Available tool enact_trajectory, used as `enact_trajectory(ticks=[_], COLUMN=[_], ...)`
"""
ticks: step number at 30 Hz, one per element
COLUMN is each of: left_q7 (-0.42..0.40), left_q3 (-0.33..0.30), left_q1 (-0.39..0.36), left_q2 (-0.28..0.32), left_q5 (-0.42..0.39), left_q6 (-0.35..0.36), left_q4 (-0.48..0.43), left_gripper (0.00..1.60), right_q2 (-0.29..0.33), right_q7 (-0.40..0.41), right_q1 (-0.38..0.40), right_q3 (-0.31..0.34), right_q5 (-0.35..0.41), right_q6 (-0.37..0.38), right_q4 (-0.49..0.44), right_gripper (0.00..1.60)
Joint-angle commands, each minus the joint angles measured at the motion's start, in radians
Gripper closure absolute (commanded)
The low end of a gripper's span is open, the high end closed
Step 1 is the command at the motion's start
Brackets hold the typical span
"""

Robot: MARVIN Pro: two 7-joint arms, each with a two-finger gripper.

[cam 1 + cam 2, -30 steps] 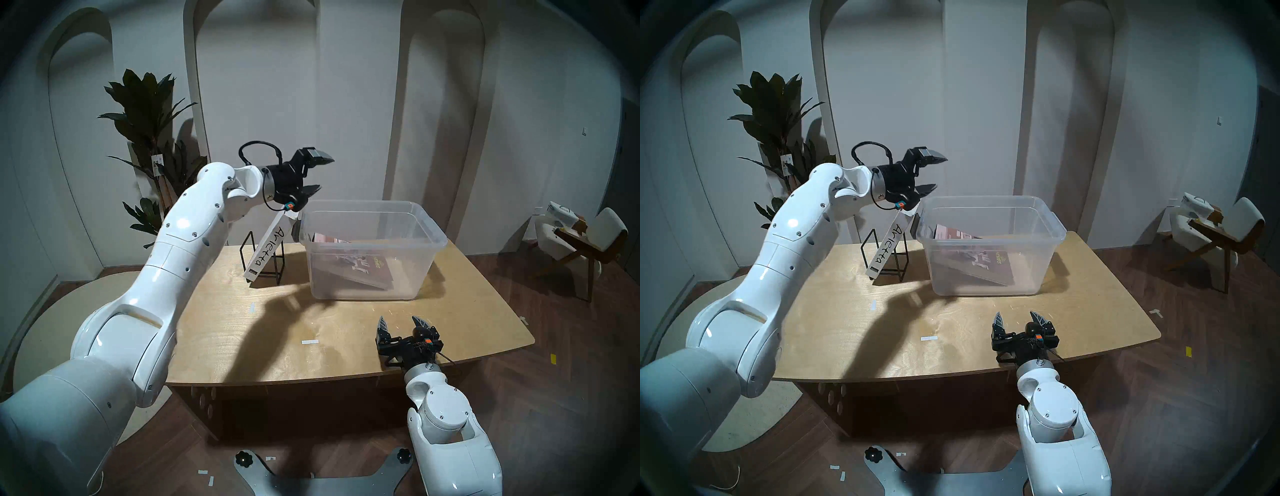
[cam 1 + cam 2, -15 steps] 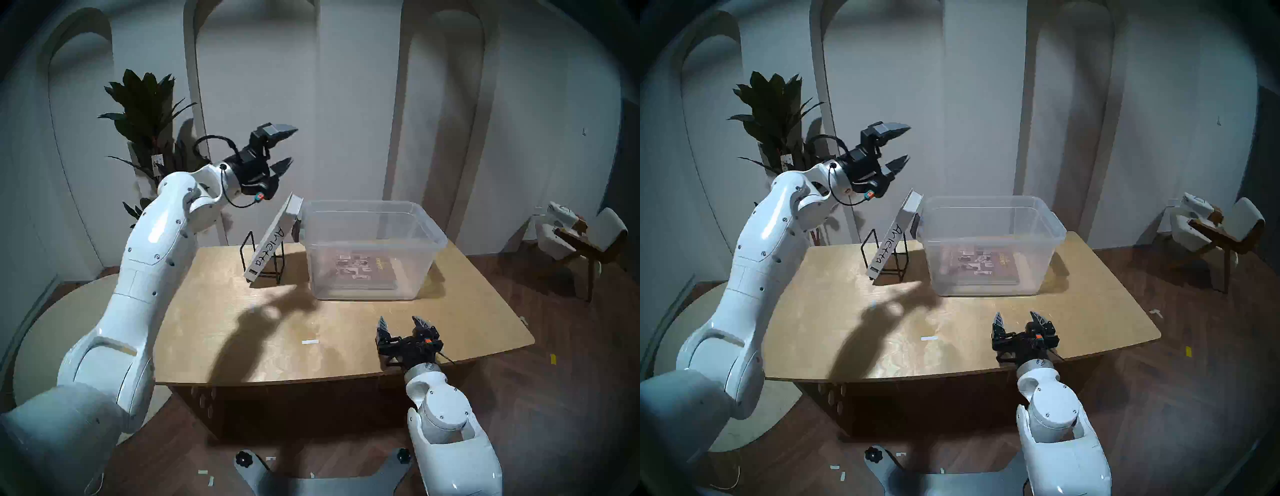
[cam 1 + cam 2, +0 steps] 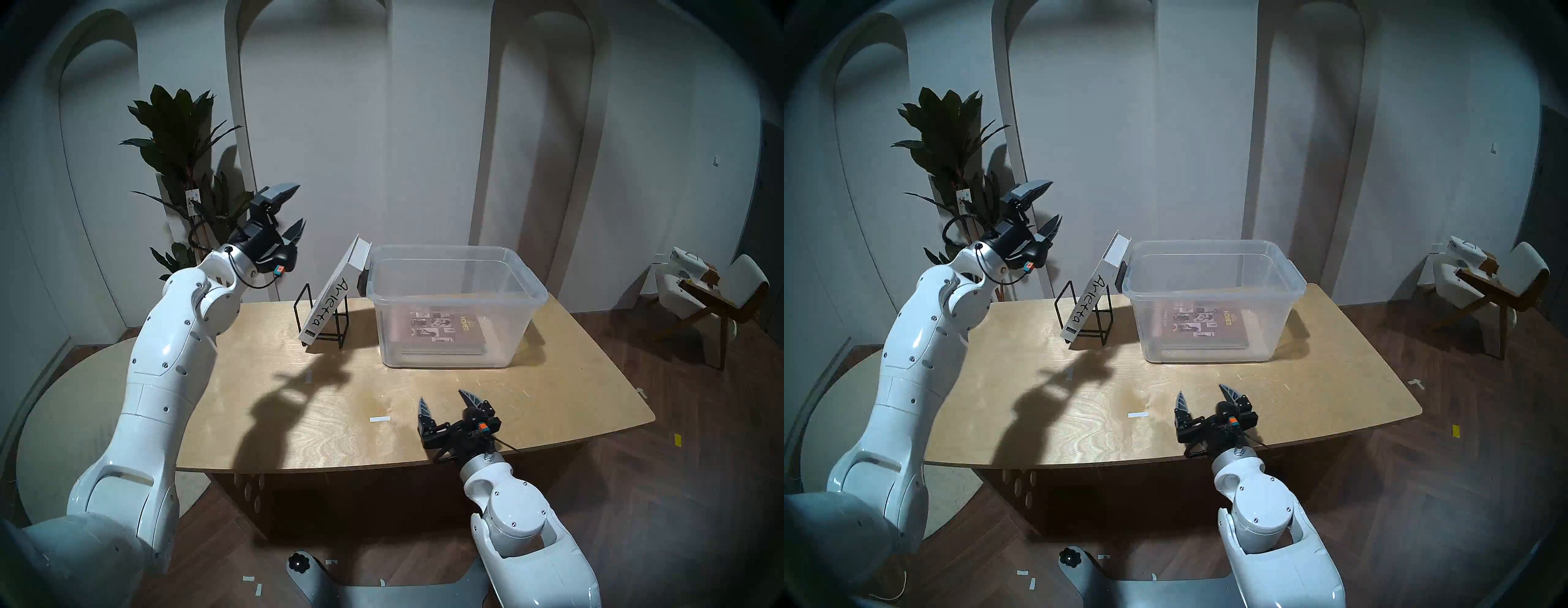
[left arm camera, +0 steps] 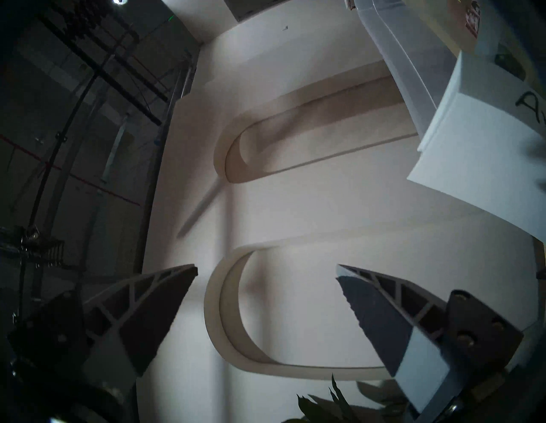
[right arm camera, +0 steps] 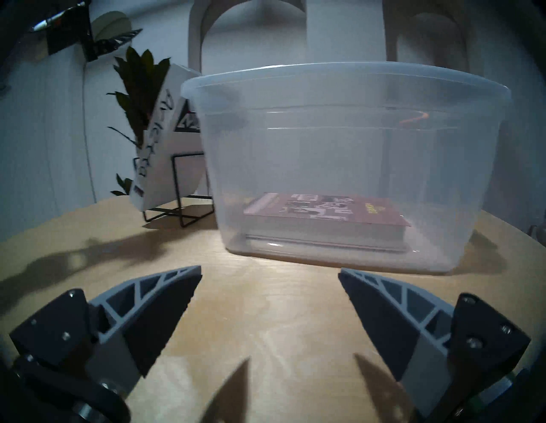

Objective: Pack the books into the storage box

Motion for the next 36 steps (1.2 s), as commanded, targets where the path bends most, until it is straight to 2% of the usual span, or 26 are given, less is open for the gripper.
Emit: enact_trajectory(ticks=[1, 12, 25, 36], left_q7=[0.051, 0.089, 0.121, 0.143], left_q3=[-0.061, -0.101, -0.129, -0.147], left_q1=[0.109, 0.194, 0.263, 0.308], left_q2=[-0.032, -0.071, -0.107, -0.135], left_q5=[-0.039, -0.066, -0.085, -0.095], left_q6=[0.058, 0.110, 0.156, 0.193], left_q4=[-0.085, -0.157, -0.216, -0.262], left_gripper=[0.00, 0.00, 0.00, 0.00], right_q2=[0.044, 0.040, 0.014, -0.029], right_q7=[0.006, -0.046, -0.111, -0.177], right_q1=[0.065, 0.184, 0.321, 0.434], right_q3=[-0.106, -0.201, -0.308, -0.383], right_q5=[-0.001, 0.015, 0.105, 0.216], right_q6=[-0.054, -0.073, -0.075, -0.062], right_q4=[-0.008, 0.044, 0.144, 0.245], right_gripper=[0.00, 0.00, 0.00, 0.00])
